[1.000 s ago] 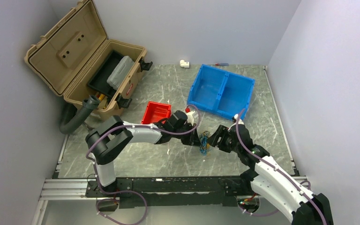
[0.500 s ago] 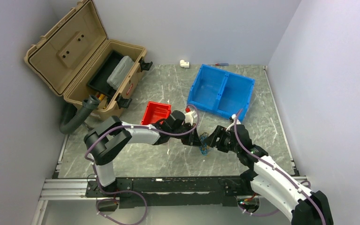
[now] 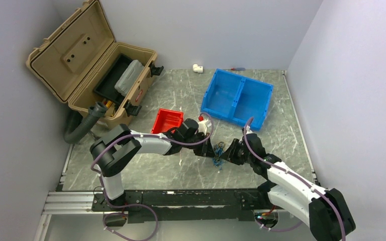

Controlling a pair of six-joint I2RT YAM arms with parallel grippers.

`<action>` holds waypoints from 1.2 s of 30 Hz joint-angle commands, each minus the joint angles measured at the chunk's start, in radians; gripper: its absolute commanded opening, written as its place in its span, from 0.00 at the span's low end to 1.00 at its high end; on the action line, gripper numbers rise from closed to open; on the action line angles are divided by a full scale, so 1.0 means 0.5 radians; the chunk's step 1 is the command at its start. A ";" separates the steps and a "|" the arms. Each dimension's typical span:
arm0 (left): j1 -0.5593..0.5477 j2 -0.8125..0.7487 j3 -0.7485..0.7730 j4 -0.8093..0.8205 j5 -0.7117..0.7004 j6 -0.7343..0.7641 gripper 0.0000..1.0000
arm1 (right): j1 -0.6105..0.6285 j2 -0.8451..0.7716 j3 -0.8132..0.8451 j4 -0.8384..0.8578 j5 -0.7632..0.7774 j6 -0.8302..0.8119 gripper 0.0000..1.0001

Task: Untangle the cables
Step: Untie the cable.

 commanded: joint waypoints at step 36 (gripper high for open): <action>0.119 -0.288 -0.183 -0.273 -0.207 0.300 0.08 | -0.038 -0.216 0.267 -0.340 0.228 -0.222 0.57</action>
